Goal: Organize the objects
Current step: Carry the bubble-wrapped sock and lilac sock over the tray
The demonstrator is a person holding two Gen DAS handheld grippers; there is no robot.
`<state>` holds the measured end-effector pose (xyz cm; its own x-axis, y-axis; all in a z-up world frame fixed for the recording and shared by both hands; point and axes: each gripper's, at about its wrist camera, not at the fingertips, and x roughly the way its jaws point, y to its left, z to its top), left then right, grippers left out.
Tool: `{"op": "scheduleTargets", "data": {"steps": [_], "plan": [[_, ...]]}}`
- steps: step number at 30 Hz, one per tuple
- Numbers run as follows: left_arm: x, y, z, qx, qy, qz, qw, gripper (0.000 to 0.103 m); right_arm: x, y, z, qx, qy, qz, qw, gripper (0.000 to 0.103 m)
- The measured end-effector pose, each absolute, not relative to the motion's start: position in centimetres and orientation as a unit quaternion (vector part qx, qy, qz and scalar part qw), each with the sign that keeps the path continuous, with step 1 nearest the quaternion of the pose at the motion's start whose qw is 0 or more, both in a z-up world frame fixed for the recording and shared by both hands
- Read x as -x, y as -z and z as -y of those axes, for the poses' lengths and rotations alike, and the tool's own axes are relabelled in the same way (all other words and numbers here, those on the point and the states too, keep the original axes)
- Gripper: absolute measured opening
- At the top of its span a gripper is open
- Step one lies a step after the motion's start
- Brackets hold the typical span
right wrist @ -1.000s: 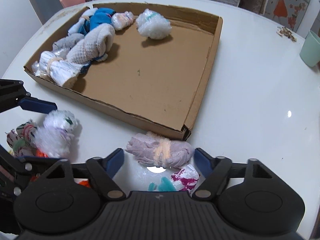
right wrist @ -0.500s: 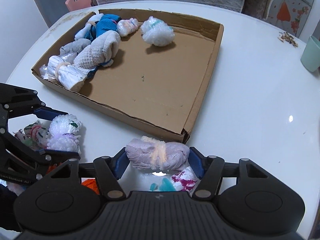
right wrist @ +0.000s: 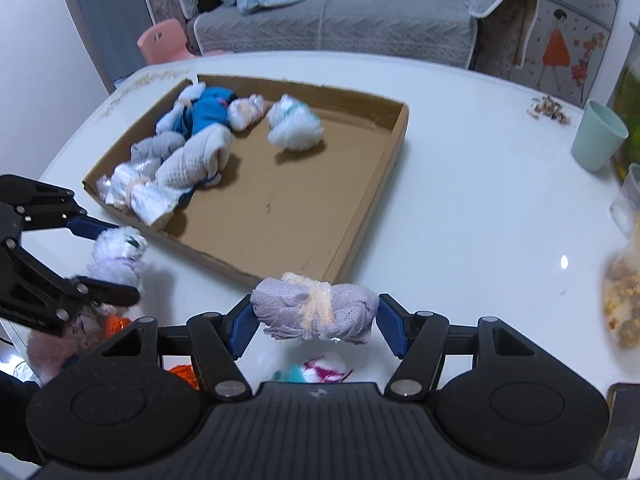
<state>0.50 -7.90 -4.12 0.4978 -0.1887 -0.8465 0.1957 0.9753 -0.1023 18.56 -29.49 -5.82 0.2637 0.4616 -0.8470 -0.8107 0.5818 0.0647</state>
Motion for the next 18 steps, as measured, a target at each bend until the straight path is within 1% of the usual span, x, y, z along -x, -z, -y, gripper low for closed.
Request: {"op": "scheduleTargets", "data": {"steps": [10,18], "plan": [[-1.5,0.2,7.2,0.008,0.100,-0.441,0.892,0.066,-19.0,4.2,29.9,0.195,-0.434,-0.396,0.786,0.060],[-4.0,0.3,8.3,0.010,0.100,-0.434,0.895,0.065,-20.1,3.1,29.3,0.185,-0.434,-0.344,0.812,0.060]]}}
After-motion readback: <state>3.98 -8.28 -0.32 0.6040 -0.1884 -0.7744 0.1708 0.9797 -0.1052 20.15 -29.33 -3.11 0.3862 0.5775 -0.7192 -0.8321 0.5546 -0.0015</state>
